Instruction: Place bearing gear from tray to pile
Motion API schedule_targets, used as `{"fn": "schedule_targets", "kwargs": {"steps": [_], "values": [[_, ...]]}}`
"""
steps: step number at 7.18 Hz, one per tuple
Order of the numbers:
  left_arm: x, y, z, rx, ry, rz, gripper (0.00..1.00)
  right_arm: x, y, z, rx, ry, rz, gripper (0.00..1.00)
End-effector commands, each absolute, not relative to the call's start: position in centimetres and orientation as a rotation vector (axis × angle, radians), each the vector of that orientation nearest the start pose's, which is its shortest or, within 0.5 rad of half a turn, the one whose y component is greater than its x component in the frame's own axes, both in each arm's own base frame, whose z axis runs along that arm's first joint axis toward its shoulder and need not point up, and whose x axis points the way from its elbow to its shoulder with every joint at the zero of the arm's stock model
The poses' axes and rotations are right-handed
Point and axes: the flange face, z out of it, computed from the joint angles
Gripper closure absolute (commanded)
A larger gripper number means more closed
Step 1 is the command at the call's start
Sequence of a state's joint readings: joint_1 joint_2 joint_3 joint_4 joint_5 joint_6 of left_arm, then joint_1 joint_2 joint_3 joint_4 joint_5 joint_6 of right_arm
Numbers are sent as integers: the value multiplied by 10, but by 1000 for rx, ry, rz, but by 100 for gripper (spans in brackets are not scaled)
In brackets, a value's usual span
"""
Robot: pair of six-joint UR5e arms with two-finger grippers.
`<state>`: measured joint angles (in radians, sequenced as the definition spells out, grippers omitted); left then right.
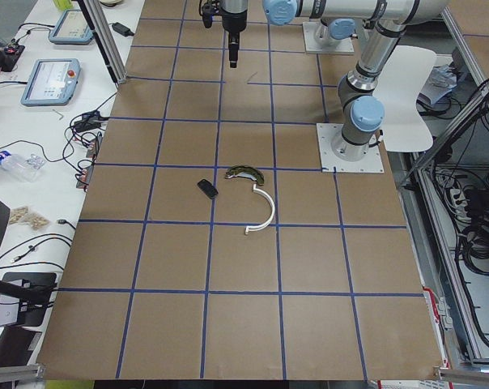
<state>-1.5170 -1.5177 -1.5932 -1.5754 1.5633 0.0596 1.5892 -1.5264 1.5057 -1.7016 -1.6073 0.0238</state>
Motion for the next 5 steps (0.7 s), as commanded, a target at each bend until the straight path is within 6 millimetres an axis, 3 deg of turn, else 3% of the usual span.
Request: {"fn": "schedule_targets", "kwargs": {"steps": [1, 2, 3, 4, 5], "values": [[-109, -479, 501, 7, 3146, -37, 0, 139, -525, 505, 6, 3171, -199, 0], [-109, -475, 504, 10, 3138, -45, 0, 136, -524, 503, 15, 3173, -150, 0], [-109, -474, 506, 12, 3138, -50, 0, 122, -538, 506, 42, 3177, -156, 0], [-109, -474, 507, 14, 3139, -53, 0, 94, -553, 510, 21, 3189, -138, 0], [-109, -474, 505, 14, 3138, -43, 0, 44, -561, 511, 13, 3195, -128, 0]]}}
